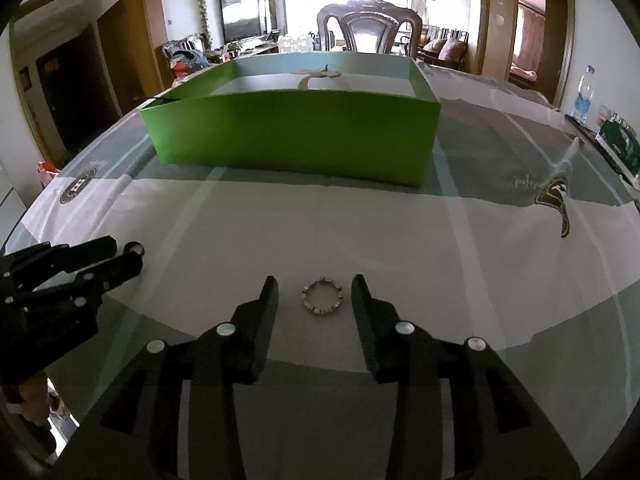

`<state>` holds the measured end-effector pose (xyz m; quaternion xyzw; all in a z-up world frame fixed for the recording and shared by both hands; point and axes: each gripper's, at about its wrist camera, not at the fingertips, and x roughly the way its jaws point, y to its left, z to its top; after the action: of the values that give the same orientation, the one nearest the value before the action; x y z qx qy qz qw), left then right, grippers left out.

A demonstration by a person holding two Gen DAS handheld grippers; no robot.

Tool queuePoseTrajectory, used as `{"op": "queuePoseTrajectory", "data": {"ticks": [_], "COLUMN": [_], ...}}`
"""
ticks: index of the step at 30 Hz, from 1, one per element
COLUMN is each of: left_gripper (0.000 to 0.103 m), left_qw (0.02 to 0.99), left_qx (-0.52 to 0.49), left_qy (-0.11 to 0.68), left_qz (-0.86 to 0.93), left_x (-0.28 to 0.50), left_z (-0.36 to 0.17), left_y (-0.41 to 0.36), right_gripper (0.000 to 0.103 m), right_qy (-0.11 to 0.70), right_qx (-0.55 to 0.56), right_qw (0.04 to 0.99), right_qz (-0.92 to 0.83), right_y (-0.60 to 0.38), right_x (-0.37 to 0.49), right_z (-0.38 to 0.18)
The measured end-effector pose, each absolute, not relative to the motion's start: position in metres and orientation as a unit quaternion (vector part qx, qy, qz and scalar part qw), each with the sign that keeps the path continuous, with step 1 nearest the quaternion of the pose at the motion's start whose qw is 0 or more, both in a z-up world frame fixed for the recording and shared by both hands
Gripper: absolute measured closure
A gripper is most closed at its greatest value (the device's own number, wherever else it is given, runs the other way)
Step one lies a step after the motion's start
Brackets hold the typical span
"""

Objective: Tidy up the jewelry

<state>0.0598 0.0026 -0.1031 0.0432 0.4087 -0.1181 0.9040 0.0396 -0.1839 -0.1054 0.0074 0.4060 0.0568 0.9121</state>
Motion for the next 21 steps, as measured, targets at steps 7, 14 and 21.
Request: {"op": "queuePoseTrajectory", "data": {"ticks": [7,14,21], "left_gripper": [0.073,0.076,0.083], "left_qw": [0.905,0.906,0.906], "left_qx": [0.051,0.052,0.053], "left_qy": [0.405,0.402,0.401], "left_qz": [-0.122,-0.121,-0.125], "left_x": [0.06,0.061,0.062], "left_z": [-0.104,-0.104,-0.105], "left_y": [-0.002,-0.008,-0.01], "right_gripper": [0.065,0.079,0.082], "right_qy": [0.404,0.405,0.405], "right_qx": [-0.004,-0.008,-0.009], "right_qw": [0.913,0.913,0.913], "right_qz": [0.053,0.05,0.055], "right_y": [-0.181,-0.18,-0.179], "right_x": [0.039,0.04,0.041], "right_z": [-0.106,-0.108,-0.108]}}
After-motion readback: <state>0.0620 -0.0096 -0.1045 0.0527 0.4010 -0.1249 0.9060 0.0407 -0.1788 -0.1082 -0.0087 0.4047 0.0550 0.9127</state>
